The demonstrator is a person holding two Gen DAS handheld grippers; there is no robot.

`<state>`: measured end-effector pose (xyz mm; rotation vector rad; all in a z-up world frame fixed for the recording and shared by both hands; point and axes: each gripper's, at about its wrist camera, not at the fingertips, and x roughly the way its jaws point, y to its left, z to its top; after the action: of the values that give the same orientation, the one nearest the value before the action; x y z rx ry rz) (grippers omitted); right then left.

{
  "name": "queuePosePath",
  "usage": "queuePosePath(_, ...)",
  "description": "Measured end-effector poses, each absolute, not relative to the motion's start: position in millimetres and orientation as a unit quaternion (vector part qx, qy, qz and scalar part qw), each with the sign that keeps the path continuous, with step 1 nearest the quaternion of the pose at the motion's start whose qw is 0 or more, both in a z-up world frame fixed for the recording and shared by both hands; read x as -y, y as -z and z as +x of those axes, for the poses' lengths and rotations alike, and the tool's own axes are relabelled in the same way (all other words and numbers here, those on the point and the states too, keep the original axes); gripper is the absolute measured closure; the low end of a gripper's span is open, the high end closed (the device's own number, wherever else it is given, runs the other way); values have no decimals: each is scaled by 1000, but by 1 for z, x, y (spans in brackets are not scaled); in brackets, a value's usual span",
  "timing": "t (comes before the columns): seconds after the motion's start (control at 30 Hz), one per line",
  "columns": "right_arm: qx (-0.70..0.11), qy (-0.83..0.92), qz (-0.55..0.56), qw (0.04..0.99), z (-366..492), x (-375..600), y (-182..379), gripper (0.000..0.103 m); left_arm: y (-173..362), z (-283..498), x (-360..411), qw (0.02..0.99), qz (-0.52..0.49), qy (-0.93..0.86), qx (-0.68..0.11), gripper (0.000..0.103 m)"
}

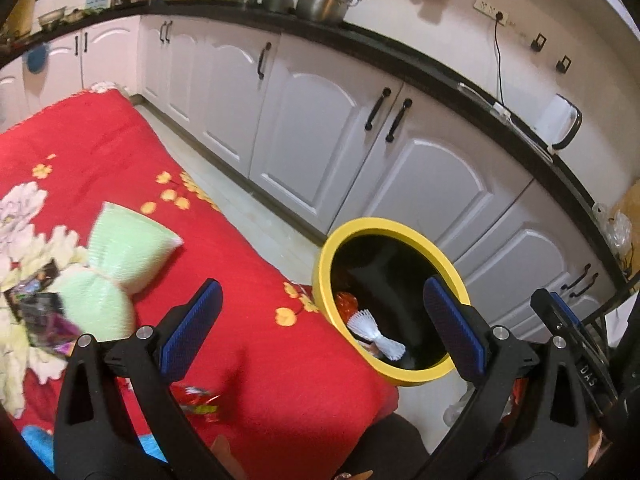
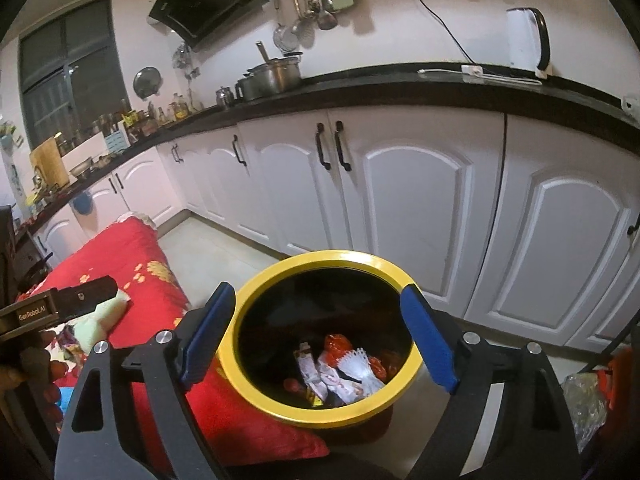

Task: Collect trash
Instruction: 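Move both tools back over the remaining trash on the bedspread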

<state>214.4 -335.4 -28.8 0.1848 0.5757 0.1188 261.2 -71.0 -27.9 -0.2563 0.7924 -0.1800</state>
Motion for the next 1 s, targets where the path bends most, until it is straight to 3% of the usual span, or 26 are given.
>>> queuePosePath(1.0,-263,-184,29,946,161,228,-11,16,-11,171,-54,934,-157,7,-321,11)
